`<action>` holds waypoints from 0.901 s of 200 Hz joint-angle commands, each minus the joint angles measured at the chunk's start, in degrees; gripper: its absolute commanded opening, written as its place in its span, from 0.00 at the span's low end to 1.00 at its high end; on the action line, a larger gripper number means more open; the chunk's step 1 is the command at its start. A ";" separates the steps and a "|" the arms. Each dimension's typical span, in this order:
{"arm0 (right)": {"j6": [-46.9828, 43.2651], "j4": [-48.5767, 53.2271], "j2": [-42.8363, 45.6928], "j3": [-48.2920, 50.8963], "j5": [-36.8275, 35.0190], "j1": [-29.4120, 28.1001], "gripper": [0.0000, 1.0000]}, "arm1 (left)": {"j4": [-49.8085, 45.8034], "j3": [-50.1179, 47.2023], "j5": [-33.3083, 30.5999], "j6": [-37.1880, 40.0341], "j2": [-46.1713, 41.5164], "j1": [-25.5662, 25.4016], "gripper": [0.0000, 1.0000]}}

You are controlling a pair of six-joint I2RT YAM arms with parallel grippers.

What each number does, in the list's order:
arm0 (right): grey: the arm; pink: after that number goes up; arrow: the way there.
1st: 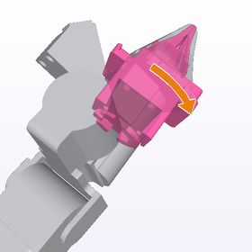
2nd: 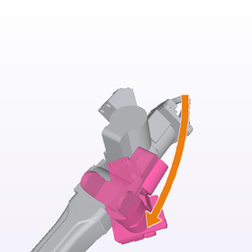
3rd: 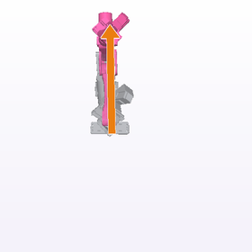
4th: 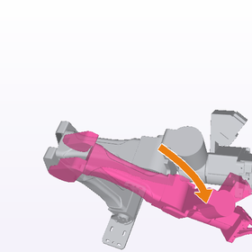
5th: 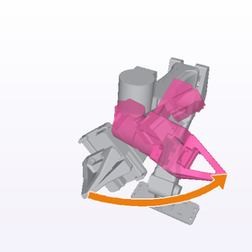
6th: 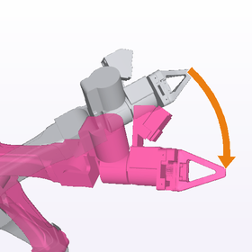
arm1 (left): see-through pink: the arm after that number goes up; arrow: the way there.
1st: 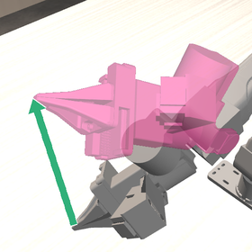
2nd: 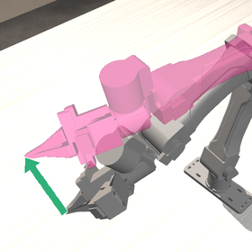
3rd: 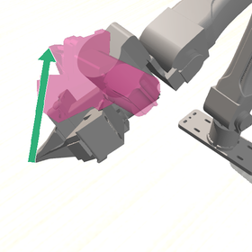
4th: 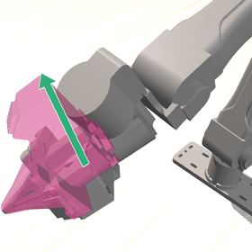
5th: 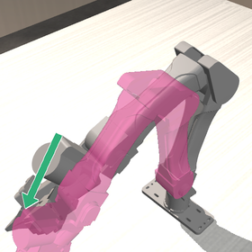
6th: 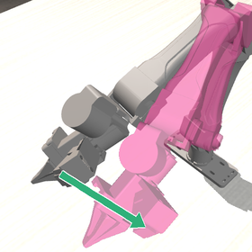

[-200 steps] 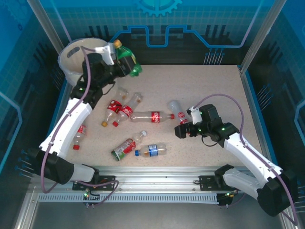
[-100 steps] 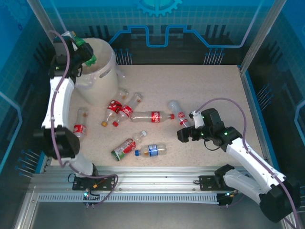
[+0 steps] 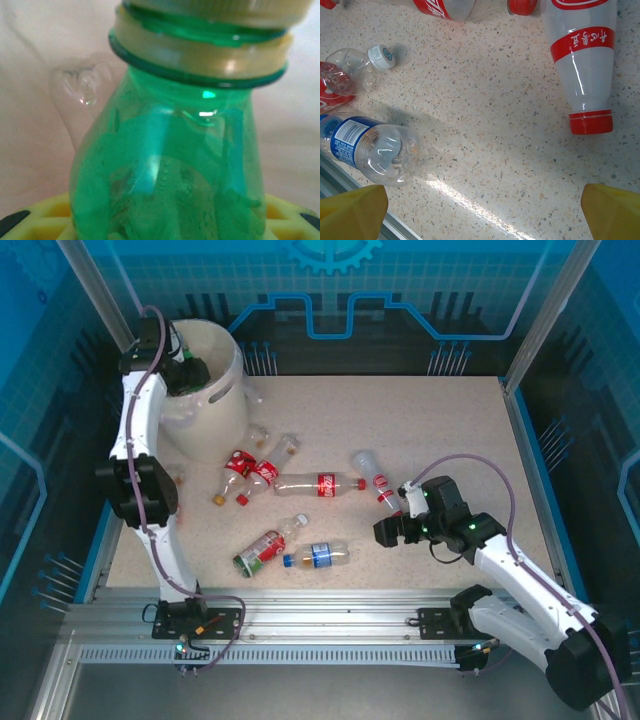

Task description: Put the plastic bottles in the bin

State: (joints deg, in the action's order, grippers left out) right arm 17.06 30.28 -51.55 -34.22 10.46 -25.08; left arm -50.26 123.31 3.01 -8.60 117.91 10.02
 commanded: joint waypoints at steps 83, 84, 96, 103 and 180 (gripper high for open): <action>-1.05 -1.34 -0.76 -0.23 -2.48 0.30 1.00 | -4.67 2.03 2.80 4.64 3.16 -1.67 0.81; -1.10 -1.31 -0.75 -0.28 -2.56 0.30 1.00 | -4.67 2.07 2.80 4.68 3.14 -1.67 0.82; -1.23 -1.19 -0.33 -0.59 -3.28 0.45 1.00 | -4.77 2.22 2.86 4.90 2.95 -1.76 0.86; -1.24 -1.27 -0.16 -0.64 -3.50 0.55 1.00 | -4.97 2.41 2.96 5.20 2.86 -1.85 0.88; -0.98 -0.89 -0.60 -1.12 -10.87 0.88 1.00 | -8.70 7.57 1.34 8.29 -0.83 -2.02 0.99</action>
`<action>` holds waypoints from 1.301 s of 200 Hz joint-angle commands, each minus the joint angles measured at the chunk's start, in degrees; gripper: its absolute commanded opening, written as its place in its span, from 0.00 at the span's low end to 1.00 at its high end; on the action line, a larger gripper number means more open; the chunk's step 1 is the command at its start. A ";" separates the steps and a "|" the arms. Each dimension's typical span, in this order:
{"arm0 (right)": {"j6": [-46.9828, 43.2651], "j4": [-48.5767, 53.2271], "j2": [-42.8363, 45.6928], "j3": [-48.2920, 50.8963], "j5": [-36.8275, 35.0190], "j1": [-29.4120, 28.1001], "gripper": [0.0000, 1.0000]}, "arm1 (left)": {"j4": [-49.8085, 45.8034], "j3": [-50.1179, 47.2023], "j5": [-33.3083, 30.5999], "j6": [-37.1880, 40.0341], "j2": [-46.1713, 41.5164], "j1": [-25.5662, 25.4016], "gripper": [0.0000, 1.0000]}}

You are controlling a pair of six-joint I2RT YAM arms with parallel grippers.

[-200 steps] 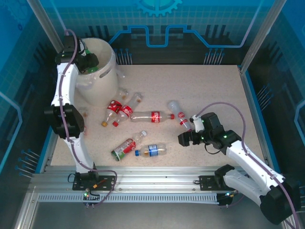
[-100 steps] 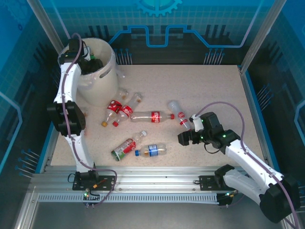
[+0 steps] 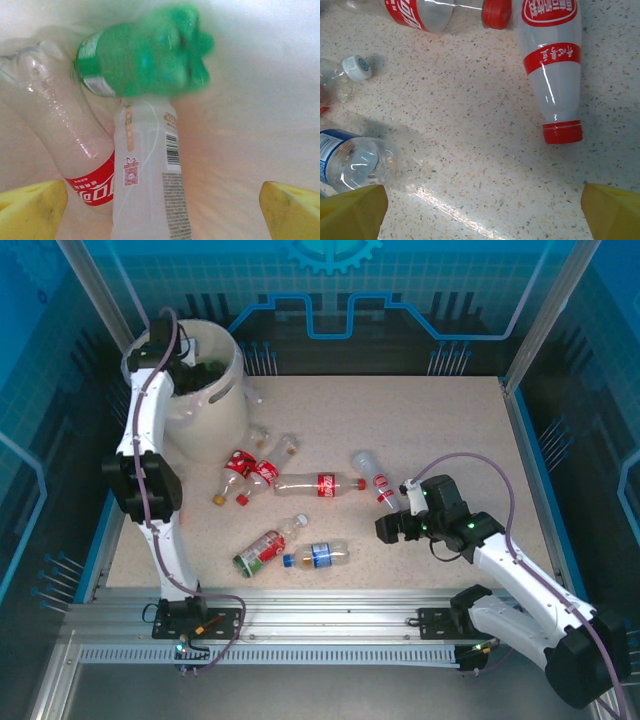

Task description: Put the plastic bottles in the bin

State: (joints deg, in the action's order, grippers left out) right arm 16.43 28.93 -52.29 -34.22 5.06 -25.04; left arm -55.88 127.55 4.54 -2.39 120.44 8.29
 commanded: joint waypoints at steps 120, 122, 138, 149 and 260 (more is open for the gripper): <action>-7.49 -0.82 -23.29 -12.76 -15.75 0.69 0.90 | 9.71 -24.32 -8.83 -4.14 -41.40 -6.62 0.99; -7.64 -0.85 -23.75 -13.01 -15.67 0.69 0.89 | 10.15 -25.41 -8.84 -4.47 -42.19 -7.22 0.99; -8.76 -1.22 -27.54 -14.96 -15.46 0.80 0.85 | 13.83 -34.52 -8.17 -7.72 -48.93 -12.33 0.98; -9.59 -0.93 -30.18 -15.80 -15.09 0.88 0.83 | 16.15 -40.45 -7.28 -10.10 -52.77 -16.36 0.99; -11.76 1.81 -49.31 -27.55 -13.07 0.34 0.74 | 53.16 -87.05 2.25 -41.69 -60.57 -36.94 0.96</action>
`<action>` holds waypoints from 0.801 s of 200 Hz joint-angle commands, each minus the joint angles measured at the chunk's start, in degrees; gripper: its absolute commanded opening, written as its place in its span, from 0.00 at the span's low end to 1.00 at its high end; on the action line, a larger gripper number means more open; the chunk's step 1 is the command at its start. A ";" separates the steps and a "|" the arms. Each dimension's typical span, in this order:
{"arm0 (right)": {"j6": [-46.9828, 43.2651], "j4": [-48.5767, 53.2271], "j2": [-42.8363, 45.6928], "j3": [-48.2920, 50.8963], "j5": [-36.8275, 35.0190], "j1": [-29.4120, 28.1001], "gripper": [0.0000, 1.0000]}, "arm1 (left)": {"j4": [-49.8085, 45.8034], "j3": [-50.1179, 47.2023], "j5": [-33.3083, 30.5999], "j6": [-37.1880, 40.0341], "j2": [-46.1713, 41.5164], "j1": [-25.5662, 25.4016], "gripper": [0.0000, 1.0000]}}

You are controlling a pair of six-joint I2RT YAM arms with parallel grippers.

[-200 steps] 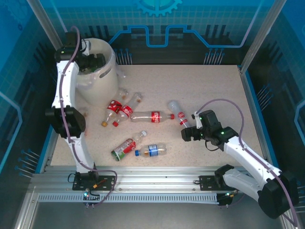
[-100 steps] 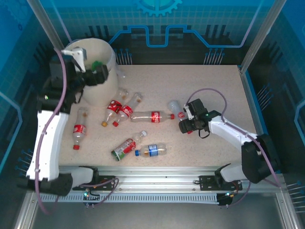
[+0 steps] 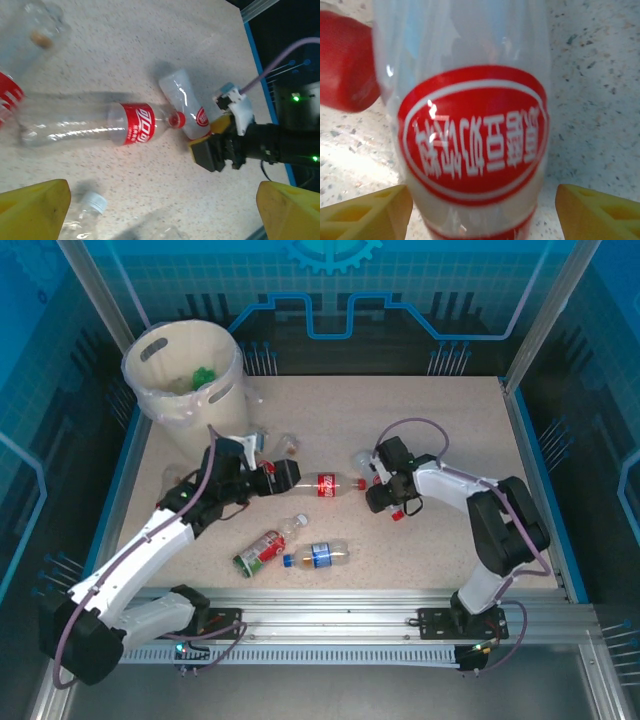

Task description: Put the plastic bottles in the bin

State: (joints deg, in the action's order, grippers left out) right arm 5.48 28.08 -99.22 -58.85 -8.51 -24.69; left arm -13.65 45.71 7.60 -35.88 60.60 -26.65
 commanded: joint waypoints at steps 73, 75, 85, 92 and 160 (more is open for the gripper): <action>-0.56 2.60 -2.10 -2.96 -0.06 -0.01 0.43 | 10.30 -4.39 -1.27 -7.24 2.14 -2.96 0.96; -0.60 2.49 -1.98 -2.72 -0.09 -0.01 0.42 | 10.59 -4.44 -1.05 -7.38 2.20 -2.90 0.96; -0.56 1.91 -0.55 -1.93 0.27 -0.02 0.40 | 12.23 -4.61 0.20 -8.31 2.59 -2.89 0.96; -0.75 2.01 0.54 -1.48 0.69 -0.01 0.40 | 13.36 -4.67 1.05 -8.95 2.85 -2.90 0.96; 3.38 -1.78 18.59 6.87 18.01 0.21 0.43 | 25.94 -1.67 6.79 -12.07 12.23 -7.86 0.99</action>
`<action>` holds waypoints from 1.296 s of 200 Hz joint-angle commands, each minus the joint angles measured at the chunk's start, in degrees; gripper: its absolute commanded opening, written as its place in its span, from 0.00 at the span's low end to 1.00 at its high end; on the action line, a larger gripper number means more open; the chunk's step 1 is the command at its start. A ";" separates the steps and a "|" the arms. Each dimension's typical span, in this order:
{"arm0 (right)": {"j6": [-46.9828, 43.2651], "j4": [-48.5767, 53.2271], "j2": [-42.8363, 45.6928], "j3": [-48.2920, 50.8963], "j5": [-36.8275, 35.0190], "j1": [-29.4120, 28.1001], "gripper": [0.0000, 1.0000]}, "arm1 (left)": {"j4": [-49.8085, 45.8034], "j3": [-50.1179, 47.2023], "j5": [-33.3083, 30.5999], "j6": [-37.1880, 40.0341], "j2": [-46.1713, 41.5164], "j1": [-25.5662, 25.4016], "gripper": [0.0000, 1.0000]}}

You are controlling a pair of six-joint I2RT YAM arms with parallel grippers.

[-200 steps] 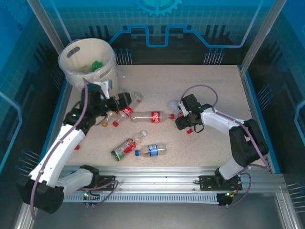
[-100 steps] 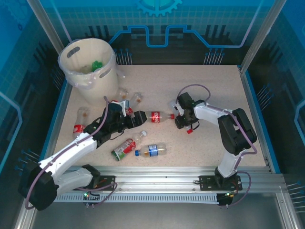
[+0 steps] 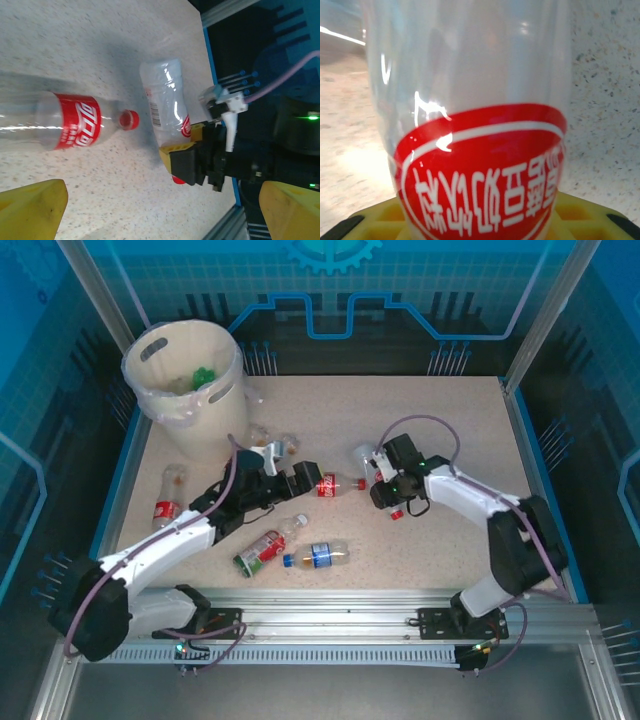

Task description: Put the plastic bottles in the bin

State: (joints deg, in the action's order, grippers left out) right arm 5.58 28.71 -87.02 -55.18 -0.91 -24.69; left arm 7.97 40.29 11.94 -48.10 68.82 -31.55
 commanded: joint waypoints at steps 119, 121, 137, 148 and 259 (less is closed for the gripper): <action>10.78 -9.91 15.54 10.62 22.40 -1.90 0.43 | 18.81 10.89 5.27 -3.99 23.12 -8.98 0.98; 10.83 -10.06 15.58 10.62 22.54 -1.89 0.43 | 19.18 10.80 5.30 -4.02 23.34 -8.99 0.98; 11.33 -11.07 15.49 10.44 23.82 -1.87 0.43 | 21.65 10.51 5.89 -4.77 24.46 -9.01 0.92; 11.68 -11.71 15.32 10.35 24.59 -1.94 0.43 | 21.97 10.59 5.90 -4.90 24.97 -8.98 0.87; 11.49 -11.58 16.15 10.45 25.94 -1.90 0.64 | 19.44 12.35 4.43 -3.50 25.76 -8.73 0.56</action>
State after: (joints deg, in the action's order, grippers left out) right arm 18.00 16.78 -72.69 -44.64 23.75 -26.20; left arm 28.01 50.17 16.58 -52.58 94.13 -40.36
